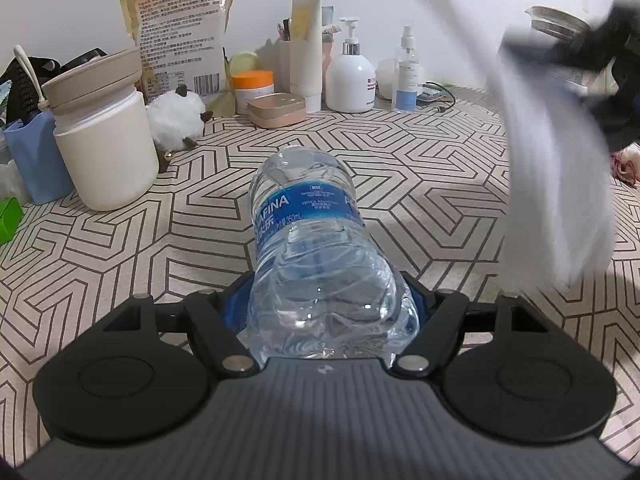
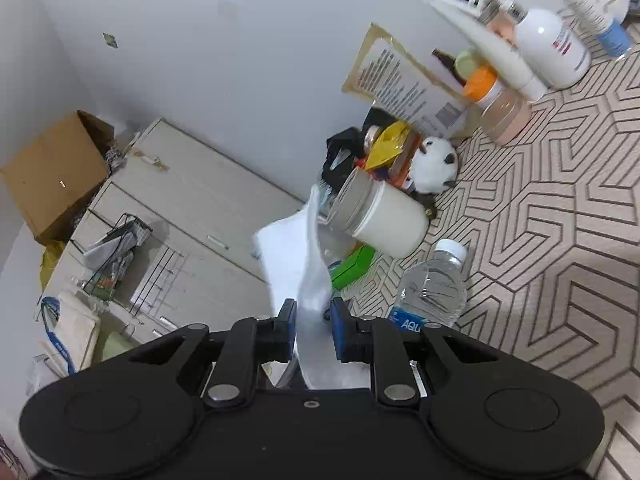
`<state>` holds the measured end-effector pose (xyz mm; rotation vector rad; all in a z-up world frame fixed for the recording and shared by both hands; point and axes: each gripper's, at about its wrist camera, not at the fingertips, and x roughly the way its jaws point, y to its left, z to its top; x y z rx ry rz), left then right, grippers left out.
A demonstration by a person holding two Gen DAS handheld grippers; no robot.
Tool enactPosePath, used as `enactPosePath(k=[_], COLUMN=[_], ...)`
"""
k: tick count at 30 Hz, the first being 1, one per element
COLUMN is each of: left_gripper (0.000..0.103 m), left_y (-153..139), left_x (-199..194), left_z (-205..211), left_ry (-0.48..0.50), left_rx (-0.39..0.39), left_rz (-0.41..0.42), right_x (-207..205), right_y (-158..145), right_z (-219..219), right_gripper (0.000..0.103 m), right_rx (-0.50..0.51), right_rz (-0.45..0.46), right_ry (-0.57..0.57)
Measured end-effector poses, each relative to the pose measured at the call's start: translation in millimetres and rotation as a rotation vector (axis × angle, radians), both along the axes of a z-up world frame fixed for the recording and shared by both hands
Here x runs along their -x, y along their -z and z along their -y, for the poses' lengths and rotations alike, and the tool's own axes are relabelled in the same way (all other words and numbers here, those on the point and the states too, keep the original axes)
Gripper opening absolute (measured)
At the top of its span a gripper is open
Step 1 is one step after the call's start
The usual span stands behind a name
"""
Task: Clean container
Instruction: 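Lift the white wipe away from the bottle with the right tool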
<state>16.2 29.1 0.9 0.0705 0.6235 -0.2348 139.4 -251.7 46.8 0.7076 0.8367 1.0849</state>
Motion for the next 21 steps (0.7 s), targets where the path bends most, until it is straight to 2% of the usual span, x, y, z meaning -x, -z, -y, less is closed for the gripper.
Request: enactPosePath(k=[3,6,9,13,15,17,19,21], left_gripper=[0.073,0.073,0.073,0.074,0.074,0.075,0.076,0.078], left_y=[-0.6,-0.5,-0.5,-0.4,-0.1,-0.1,-0.4,-0.5], left_x=[-3.7,-5.5,-7.3,-8.6,-9.8,-9.8,-9.4,-8.9], left_z=[-6.0,-8.5,-10.0,-12.0,-13.1,-13.9,-14.5,-14.9], left_ry=[-0.002,-0.002,0.0,-0.001,-0.001,0.003,0.003,0.0], left_rx=[0.011,0.02,0.025,0.032,0.037,0.044,0.048,0.051], left_rz=[0.001,-0.001,-0.004,-0.006,-0.009,-0.011,-0.01,-0.007], right_x=[3.7,-8.2,-19.3,-18.4,-7.9,8.3,27.6,50.9], right_y=[2.8,22.4,34.7,31.5,20.0,6.6,-6.6,-16.2], right_z=[3.8,-2.0,-5.5,-17.4,-20.1,-22.0,-25.2,-30.0], right_gripper=[0.023,0.024,0.023,0.025,0.033,0.057,0.067,0.082], right_rx=[0.076,0.299,0.363,0.481,0.535,0.555,0.561,0.561], right_rz=[0.013,0.053,0.061,0.125,0.19,0.25,0.31,0.376], right_ry=[0.063,0.178,0.209,0.233,0.242,0.251,0.256,0.239])
